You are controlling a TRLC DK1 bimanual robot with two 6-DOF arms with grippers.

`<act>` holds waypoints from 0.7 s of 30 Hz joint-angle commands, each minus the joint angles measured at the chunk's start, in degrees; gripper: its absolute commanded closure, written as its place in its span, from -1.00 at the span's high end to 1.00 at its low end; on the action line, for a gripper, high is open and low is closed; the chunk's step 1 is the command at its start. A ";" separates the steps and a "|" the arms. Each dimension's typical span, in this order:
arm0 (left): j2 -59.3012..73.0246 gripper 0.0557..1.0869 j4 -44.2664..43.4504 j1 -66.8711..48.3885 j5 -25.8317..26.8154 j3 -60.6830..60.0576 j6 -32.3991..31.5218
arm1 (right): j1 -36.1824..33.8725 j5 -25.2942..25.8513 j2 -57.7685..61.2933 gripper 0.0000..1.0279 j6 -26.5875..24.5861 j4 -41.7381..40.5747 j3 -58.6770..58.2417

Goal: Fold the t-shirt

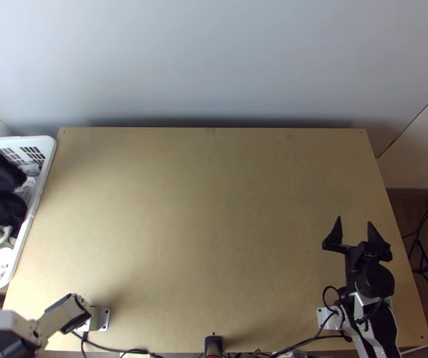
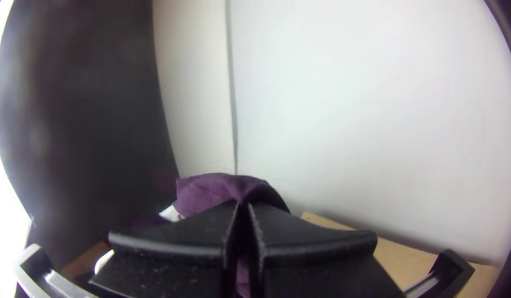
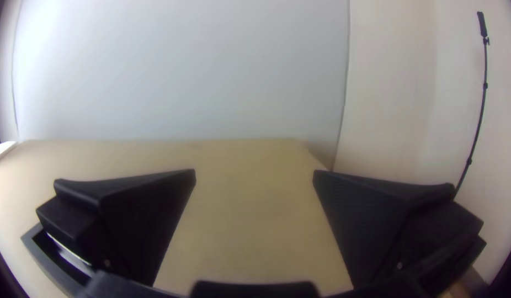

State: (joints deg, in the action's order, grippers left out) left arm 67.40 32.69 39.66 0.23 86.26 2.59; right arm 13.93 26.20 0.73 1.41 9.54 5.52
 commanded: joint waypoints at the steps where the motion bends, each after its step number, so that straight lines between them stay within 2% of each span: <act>1: -4.03 -0.92 6.25 -15.40 -0.14 11.04 -3.56 | -2.16 0.96 1.82 0.93 -1.06 -0.22 0.02; 4: -3.24 -0.92 8.45 -24.19 -1.20 14.38 -5.05 | 1.71 1.05 4.19 0.93 -4.49 -2.16 0.02; 6: -1.74 -0.92 10.64 -29.73 -2.25 17.01 -6.37 | 1.62 1.05 4.54 0.93 -4.84 -2.33 0.02; 8: 0.54 -0.92 13.54 -35.35 -3.57 20.35 -8.13 | 1.89 1.14 5.07 0.93 -7.74 -3.83 0.11; 10: 2.39 -0.92 14.95 -40.19 -4.27 22.81 -9.97 | 2.33 1.14 6.04 0.93 -13.10 -6.55 0.11; 12: 4.32 -0.92 16.27 -43.09 -4.27 25.45 -11.12 | 2.77 1.05 5.60 0.93 -21.01 -8.84 0.19; 16: 8.28 -0.92 19.26 -49.85 -4.27 31.16 -11.38 | 4.70 1.05 4.01 0.92 -20.22 -9.45 0.19; 19: 11.97 -0.92 21.45 -56.01 -4.45 36.35 -10.24 | 6.63 1.05 -1.00 0.93 -15.74 -9.80 0.11; 21: 14.34 -0.92 22.33 -59.52 -4.45 39.34 -9.36 | 6.11 1.14 0.06 0.92 -12.92 -15.08 0.11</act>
State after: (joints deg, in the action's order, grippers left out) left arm 74.87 51.00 -7.27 -3.75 115.68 -7.55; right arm 18.28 27.24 3.18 -15.16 0.80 5.63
